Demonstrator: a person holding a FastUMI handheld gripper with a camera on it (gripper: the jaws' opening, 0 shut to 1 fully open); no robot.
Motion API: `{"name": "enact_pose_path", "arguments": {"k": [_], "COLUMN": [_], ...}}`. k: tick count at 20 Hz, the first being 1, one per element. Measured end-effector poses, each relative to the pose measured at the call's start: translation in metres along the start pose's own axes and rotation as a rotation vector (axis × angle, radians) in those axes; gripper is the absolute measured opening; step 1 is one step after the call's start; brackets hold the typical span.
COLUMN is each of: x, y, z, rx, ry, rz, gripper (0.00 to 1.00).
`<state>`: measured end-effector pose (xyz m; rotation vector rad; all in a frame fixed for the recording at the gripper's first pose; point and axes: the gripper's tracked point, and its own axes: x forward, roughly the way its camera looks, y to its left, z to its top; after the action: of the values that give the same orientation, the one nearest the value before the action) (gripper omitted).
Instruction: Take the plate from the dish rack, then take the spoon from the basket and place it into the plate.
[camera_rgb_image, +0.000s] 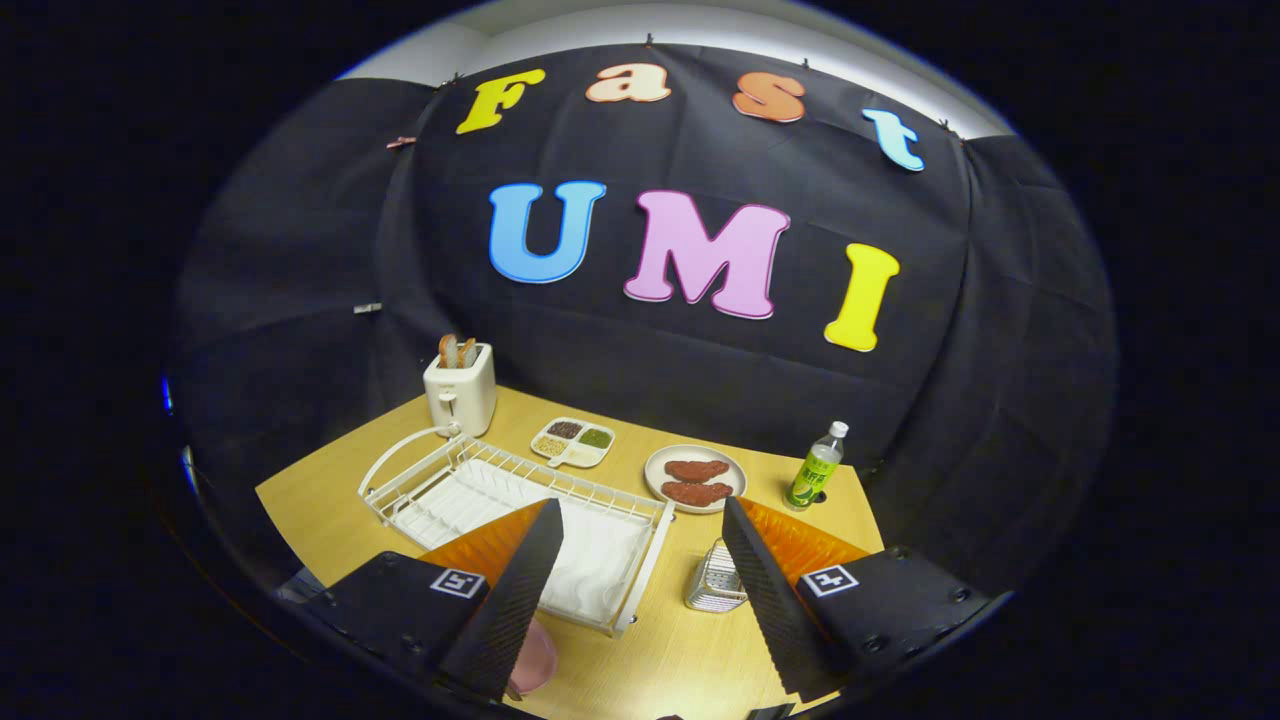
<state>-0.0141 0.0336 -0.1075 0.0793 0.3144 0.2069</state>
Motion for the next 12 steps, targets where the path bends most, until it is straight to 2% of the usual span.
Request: {"name": "enact_pose_path", "arguments": {"k": [5, 12], "x": [-0.023, -0.033], "y": [-0.028, -0.049], "z": [0.027, 0.021], "rx": [0.109, 0.117], "ry": [-0.073, -0.065], "rz": [-0.066, -0.119], "gripper": [0.98, 0.98]}}
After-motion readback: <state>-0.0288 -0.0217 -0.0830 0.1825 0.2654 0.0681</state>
